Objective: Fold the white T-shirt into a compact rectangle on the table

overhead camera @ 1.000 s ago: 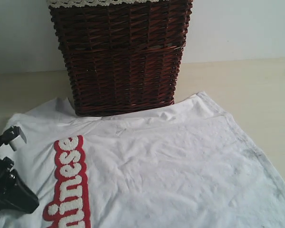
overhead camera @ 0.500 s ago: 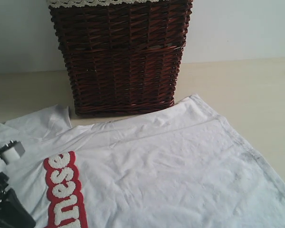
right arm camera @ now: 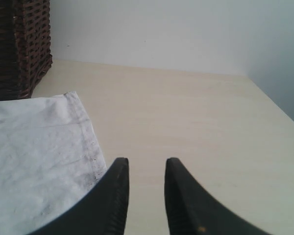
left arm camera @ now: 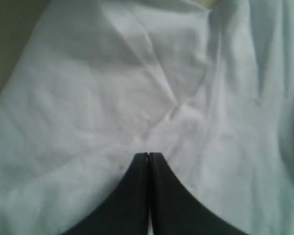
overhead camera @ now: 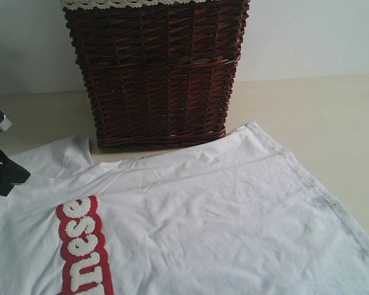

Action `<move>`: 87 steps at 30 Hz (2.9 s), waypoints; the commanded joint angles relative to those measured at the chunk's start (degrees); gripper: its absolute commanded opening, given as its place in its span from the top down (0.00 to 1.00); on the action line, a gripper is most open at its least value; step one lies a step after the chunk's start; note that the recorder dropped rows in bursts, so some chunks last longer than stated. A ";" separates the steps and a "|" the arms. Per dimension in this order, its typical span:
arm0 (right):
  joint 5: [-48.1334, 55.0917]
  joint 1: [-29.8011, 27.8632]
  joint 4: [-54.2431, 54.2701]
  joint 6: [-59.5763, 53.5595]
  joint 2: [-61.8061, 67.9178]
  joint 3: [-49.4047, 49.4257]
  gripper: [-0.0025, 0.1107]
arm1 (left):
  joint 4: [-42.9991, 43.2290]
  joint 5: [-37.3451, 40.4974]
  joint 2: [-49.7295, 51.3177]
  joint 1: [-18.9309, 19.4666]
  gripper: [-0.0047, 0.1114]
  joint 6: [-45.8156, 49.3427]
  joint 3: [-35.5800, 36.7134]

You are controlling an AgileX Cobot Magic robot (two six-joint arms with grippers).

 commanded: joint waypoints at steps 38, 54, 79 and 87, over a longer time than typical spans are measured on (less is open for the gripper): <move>-0.83 -0.19 -0.48 -0.08 -0.39 0.26 0.73 | 32.11 35.55 -16.46 3.83 0.14 -25.22 -4.42; -0.83 -0.19 -0.48 -0.08 -0.39 0.26 0.73 | 35.53 -3.74 -20.90 1.69 0.10 -2.51 25.81; -0.83 -0.19 -0.48 -0.08 -0.39 0.26 0.73 | 34.47 -3.08 -17.92 1.69 0.70 11.60 26.36; -0.83 -0.19 -0.48 -0.08 -0.39 0.26 0.73 | 32.10 -3.08 -17.92 1.69 0.74 11.60 26.36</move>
